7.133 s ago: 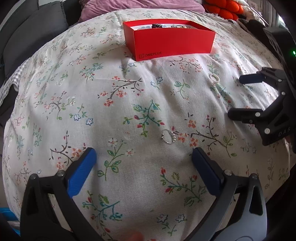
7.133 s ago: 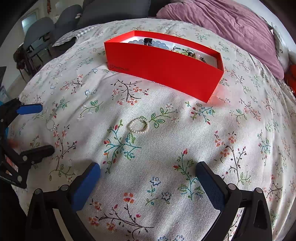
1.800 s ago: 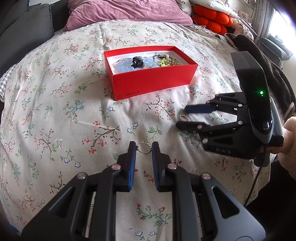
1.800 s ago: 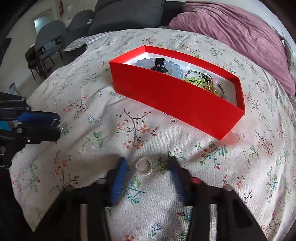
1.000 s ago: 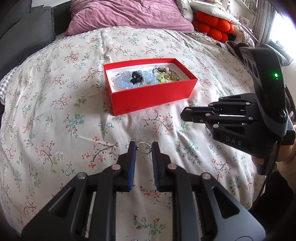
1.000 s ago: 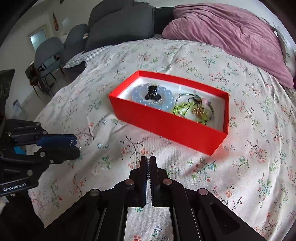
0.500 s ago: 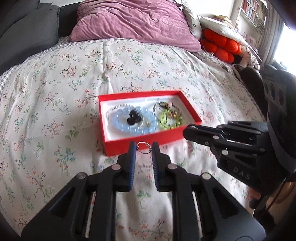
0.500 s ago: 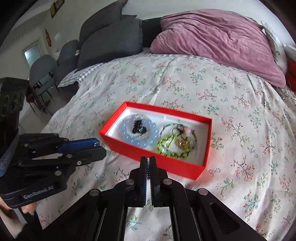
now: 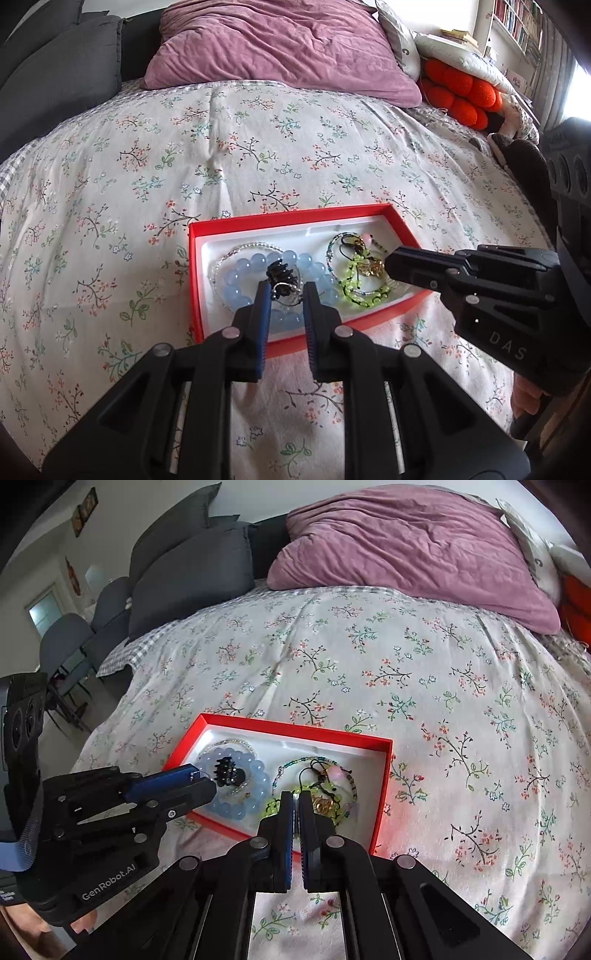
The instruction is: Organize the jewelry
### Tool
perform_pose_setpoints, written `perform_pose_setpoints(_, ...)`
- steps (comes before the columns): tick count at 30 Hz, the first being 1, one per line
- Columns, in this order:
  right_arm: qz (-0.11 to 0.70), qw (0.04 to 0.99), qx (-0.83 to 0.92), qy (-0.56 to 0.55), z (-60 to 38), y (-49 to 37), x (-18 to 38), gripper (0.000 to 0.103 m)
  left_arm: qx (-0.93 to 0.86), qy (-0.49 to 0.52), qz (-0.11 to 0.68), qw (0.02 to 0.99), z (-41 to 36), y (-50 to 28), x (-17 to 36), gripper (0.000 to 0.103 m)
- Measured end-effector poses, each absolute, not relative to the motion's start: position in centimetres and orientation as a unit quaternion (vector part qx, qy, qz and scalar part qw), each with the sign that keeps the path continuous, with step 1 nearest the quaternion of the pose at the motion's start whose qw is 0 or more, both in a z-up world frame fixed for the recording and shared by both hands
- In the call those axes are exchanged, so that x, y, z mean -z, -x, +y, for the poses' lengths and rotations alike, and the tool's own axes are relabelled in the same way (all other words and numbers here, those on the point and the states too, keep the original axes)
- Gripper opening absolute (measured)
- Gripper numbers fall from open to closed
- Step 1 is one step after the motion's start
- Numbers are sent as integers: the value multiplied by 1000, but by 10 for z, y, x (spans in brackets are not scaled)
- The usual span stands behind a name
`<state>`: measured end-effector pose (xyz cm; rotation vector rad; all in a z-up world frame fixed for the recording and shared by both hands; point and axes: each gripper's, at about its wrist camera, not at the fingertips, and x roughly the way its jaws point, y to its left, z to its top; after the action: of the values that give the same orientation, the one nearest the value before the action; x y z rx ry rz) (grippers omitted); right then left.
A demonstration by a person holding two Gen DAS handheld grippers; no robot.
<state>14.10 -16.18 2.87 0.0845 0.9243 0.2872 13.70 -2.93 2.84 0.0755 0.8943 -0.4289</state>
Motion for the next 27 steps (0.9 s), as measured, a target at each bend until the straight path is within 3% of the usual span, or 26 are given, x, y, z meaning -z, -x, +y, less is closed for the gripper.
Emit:
perform_pose_setpoints(3, 433, 888, -145, -44, -163, -142, -32, 8, 204, -43, 426, 880, -31, -136, -30, 23)
perform_pose_setpoints(5, 435, 887, -146, -46, -164, -142, -33, 11, 203, -47, 424, 881, -31, -135, -31, 40)
perform_pose_setpoints(7, 439, 886, -143, -46, -165, -143, -34, 11, 198, -51, 419, 884, -30, -133, -34, 51)
perform_pose_setpoints(11, 445, 885, -133, -40, -170, -140, -35, 22, 192, -47, 418, 887, -25, -128, -43, 64)
perform_pose_setpoints(12, 445, 885, -131, -40, -172, -138, -36, 35, 190, -45, 420, 887, -22, -127, -45, 67)
perform_pose_setpoints(13, 445, 885, -128, -43, -175, -136, -37, 59, 187, -41, 424, 885, -19, -125, -47, 72)
perform_pose_setpoints(15, 436, 890, -117, -54, -181, -125, -41, 78, 177, -33, 437, 881, -13, -121, -49, 78)
perform_pose_setpoints(19, 447, 890, -88, -20, -183, -106, -50, 80, 144, -27, 467, 872, -3, -110, -49, 86)
perform_pose_setpoints(23, 471, 880, -57, -5, -179, -97, -58, 99, 107, -44, 503, 857, -3, -99, -44, 101)
perform_pose_setpoints(24, 476, 878, -52, 2, -176, -93, -60, 103, 98, -53, 507, 855, -3, -96, -44, 102)
perform_pose_setpoints(27, 491, 870, -31, 38, -164, -82, -66, 103, 76, -69, 512, 853, 0, -84, -48, 102)
